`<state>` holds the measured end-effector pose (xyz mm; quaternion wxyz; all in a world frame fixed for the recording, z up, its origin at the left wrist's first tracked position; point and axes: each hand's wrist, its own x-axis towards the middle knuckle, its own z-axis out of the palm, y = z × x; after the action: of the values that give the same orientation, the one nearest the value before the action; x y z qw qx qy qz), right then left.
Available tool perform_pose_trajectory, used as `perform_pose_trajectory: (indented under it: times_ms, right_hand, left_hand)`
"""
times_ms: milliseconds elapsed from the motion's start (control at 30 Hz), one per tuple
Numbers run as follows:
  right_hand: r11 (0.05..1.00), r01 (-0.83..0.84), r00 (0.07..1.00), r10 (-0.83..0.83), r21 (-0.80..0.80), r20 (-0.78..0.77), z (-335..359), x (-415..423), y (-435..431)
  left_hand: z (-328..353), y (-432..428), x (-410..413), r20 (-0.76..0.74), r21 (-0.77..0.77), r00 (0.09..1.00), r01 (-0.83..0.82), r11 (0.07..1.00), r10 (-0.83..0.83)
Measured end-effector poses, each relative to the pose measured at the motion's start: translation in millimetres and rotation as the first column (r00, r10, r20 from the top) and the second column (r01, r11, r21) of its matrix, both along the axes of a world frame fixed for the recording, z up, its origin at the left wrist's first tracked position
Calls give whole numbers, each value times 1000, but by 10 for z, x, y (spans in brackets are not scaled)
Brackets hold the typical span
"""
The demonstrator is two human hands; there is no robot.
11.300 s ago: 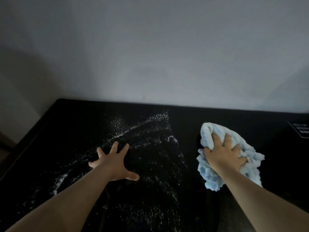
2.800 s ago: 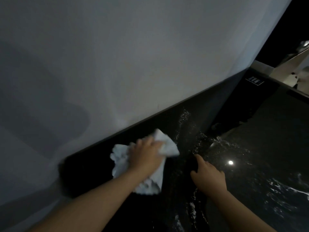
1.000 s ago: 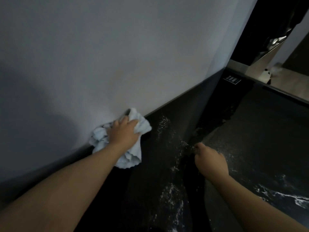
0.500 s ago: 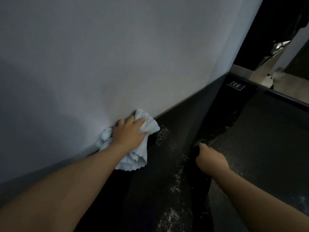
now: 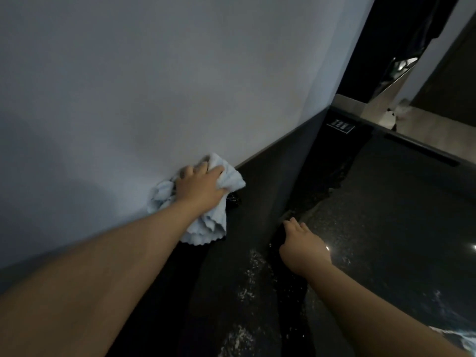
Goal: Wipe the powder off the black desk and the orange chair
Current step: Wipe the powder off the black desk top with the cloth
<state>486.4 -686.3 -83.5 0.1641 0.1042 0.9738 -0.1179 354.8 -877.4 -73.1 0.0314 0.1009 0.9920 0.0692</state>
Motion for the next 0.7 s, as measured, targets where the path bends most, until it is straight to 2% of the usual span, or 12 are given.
perform_pose_trajectory:
  times_ms: [67,200,267,333,367,433,500,567,633,700]
  right_hand:
    - [1000,3,1000,-3,3,-13,-16,-2,1]
    - [1000,14,1000,-14,-2,-15,-52,-9,17]
    - [1000,16,1000,-16,-7,-15,-60,-13,25]
    - [1000,12,1000,-12,-6,-20,-53,-14,24]
    - [1000,10,1000,-10,-11,-20,-51,-15,25]
    - [1000,4,1000,-5,-12,-19,-52,-8,31]
    - [1000,2,1000,-2,-8,-12,-53,-13,29]
    - [1000,10,1000,-10,-5,7,-51,-41,25]
    - [1000,17,1000,-17,-12,24,-28,-77,51]
    - [999,12,999,-10,-34,46,-14,-96,91]
  left_hand:
    - [-104,182,-55,84,-66,996,7,998,-2]
    - [-94,440,59,100,-120,995,14,993,-2]
    - [-128,472,287,111,-154,978,194,969,-178]
    - [-158,417,509,173,-86,920,369,926,-351]
    - [-133,372,516,199,-8,909,376,926,-367]
    - [-77,295,312,148,81,953,256,963,-266]
    - [-42,231,118,83,61,992,92,994,-97]
    - [-75,279,108,59,-26,998,23,999,-21]
    - [-107,416,279,32,-77,997,73,994,-71]
    - [-166,511,568,52,-73,972,231,970,-227]
